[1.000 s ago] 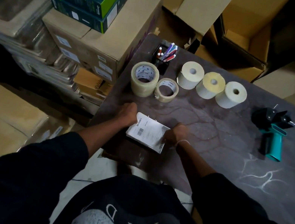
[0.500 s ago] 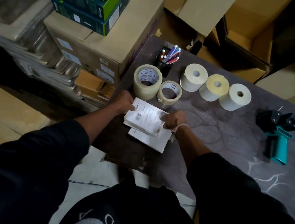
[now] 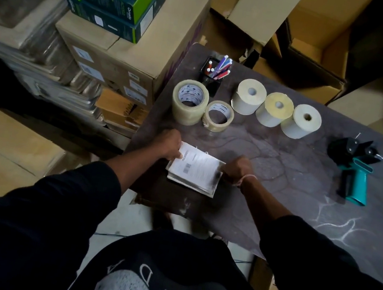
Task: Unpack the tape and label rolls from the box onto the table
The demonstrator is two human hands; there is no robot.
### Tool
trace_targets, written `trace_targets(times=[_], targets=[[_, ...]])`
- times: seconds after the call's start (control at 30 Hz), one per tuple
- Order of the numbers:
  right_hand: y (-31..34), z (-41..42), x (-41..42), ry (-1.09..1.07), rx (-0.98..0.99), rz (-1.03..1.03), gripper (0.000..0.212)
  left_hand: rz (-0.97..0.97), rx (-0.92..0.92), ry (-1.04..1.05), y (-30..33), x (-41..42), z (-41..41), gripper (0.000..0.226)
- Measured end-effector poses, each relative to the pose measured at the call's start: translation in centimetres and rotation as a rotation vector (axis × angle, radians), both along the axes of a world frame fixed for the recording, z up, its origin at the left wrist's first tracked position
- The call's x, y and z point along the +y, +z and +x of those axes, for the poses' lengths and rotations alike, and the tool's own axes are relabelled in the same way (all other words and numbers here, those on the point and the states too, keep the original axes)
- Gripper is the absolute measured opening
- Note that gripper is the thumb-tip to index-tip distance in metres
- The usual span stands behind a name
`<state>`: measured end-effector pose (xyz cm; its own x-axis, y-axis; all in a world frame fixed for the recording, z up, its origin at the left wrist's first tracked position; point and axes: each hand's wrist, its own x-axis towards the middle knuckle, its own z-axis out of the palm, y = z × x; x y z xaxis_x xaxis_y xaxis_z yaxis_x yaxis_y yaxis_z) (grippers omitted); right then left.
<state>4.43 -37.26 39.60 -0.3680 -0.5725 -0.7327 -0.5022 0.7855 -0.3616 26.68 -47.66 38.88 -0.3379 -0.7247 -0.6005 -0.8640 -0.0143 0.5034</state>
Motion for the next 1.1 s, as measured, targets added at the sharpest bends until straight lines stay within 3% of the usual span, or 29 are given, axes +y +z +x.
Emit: trace_targets(times=[0.1, 0.2, 0.3, 0.53, 0.63, 0.7, 0.77, 0.87, 1.1], targets=[[-1.0, 0.6, 0.2, 0.117, 0.234, -0.043, 0.045, -0.133, -0.078, -0.107, -0.3, 0.7, -0.2, 0.049], [-1.4, 1.2, -0.3, 0.239, 0.26, -0.173, 0.074, -0.167, -0.084, -0.122, -0.8, 1.2, -0.3, 0.056], [-1.7, 1.8, -0.9, 0.419, 0.263, -0.158, 0.067, -0.196, -0.077, -0.129, -1.1, 1.3, -0.3, 0.058], [-2.6, 2.0, -1.1, 0.447, 0.22, -0.075, 0.051, -0.172, 0.037, -0.155, -1.3, 0.9, 0.6, 0.072], [-3.5, 1.6, -1.4, 0.355, 0.163, -0.13, 0.041, -0.122, 0.081, -0.109, -1.2, -0.1, 1.4, 0.041], [-4.2, 1.5, -2.1, 0.272, 0.141, -0.181, 0.034, -0.104, 0.151, -0.001, -1.3, -0.9, 1.8, 0.044], [-5.8, 1.7, -3.6, 0.2, 0.138, -0.236, 0.035, -0.1, 0.208, 0.106, -1.2, -1.7, 2.0, 0.028], [-6.0, 3.1, -5.7, 0.039, 0.136, -0.279, 0.049, -0.157, 0.185, 0.191, -1.2, -3.1, 2.0, 0.038], [-8.5, 4.6, -5.9, -0.211, 0.15, -0.325, 0.046, -0.223, 0.102, 0.273, -1.8, -3.2, 1.6, 0.028]])
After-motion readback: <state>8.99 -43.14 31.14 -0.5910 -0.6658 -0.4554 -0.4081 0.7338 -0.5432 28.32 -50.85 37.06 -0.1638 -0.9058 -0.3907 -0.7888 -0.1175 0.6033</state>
